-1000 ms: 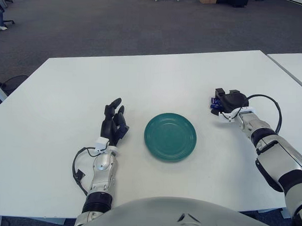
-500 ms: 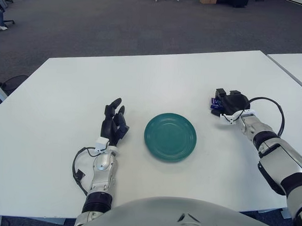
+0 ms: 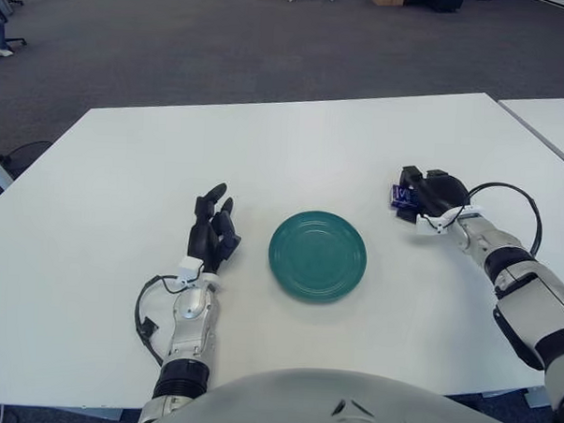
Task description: Put the gum into the plate.
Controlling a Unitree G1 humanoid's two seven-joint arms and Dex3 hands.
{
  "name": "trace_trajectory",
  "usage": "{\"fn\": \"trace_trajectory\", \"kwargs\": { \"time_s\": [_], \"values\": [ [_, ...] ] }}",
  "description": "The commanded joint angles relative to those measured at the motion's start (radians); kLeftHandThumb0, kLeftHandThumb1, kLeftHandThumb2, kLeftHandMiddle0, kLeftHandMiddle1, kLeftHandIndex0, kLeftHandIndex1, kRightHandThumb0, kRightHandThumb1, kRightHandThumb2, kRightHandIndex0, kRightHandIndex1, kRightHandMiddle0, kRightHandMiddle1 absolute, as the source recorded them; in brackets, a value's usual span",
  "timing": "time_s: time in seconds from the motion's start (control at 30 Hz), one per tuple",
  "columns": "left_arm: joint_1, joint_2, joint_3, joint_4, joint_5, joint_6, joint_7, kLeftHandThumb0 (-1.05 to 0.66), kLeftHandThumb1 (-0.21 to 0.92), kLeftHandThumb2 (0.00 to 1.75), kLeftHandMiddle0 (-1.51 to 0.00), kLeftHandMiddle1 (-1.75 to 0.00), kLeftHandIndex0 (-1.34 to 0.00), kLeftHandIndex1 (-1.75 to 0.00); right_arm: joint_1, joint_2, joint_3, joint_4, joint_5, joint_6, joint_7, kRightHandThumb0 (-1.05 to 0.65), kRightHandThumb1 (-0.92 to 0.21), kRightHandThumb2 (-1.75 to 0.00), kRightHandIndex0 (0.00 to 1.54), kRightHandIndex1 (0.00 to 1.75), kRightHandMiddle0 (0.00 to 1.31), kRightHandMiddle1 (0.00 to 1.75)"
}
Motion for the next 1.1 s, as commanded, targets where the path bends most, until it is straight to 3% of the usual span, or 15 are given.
{"fn": "trace_trajectory", "kwargs": {
  "time_s": [0.0, 0.07, 0.17, 0.33, 0.47, 0.83, 1.07],
  "values": [
    [0.143, -0.012, 0.015, 0.251, -0.023, 0.036, -0.007, -0.74, 0.92, 0.89, -0.45, -0.02, -0.05, -0.91, -0.019, -0.108, -0.066, -0.257, 0.044, -0.045, 0.123, -0.42, -0.55, -1.02, 0.97, 1.75, 0.44, 1.75],
    [0.141, -0.015, 0.017, 0.256, -0.025, 0.029, -0.007, -0.73, 0.92, 0.88, -0.45, -0.02, -0.05, -0.91, 0.021, -0.160, -0.101, -0.435, 0.056, -0.035, 0.199, -0.42, -0.53, -1.04, 0.95, 1.75, 0.45, 1.75],
    [0.143, -0.018, 0.016, 0.256, -0.023, 0.025, -0.005, -0.73, 0.92, 0.88, -0.44, -0.01, -0.04, -0.91, 0.072, -0.189, -0.134, -0.593, 0.062, -0.010, 0.262, -0.43, -0.52, -1.07, 0.93, 1.75, 0.46, 1.75],
    [0.142, -0.019, 0.015, 0.255, -0.022, 0.028, -0.004, -0.73, 0.92, 0.87, -0.43, -0.01, -0.04, -0.91, 0.129, -0.192, -0.172, -0.712, 0.061, 0.017, 0.307, -0.43, -0.50, -1.08, 0.92, 1.75, 0.47, 1.75],
    [0.138, -0.020, 0.013, 0.260, -0.017, 0.032, 0.002, -0.73, 0.92, 0.87, -0.44, -0.01, -0.04, -0.91, 0.215, -0.158, -0.200, -0.944, 0.038, 0.075, 0.341, -0.43, -0.48, -1.12, 0.96, 1.75, 0.49, 1.75],
    [0.119, -0.013, 0.012, 0.284, -0.008, 0.032, 0.012, -0.72, 0.92, 0.88, -0.47, -0.02, -0.06, -0.92, 0.280, -0.048, -0.117, -1.144, -0.115, 0.122, 0.384, -0.45, -0.43, -1.17, 1.09, 1.75, 0.53, 1.75],
    [0.121, -0.016, 0.003, 0.283, 0.005, 0.028, 0.020, -0.71, 0.92, 0.88, -0.49, -0.03, -0.07, -0.92, 0.333, -0.029, -0.102, -1.277, -0.126, 0.104, 0.478, -0.44, -0.44, -1.15, 1.12, 1.75, 0.51, 1.75]
  ]
}}
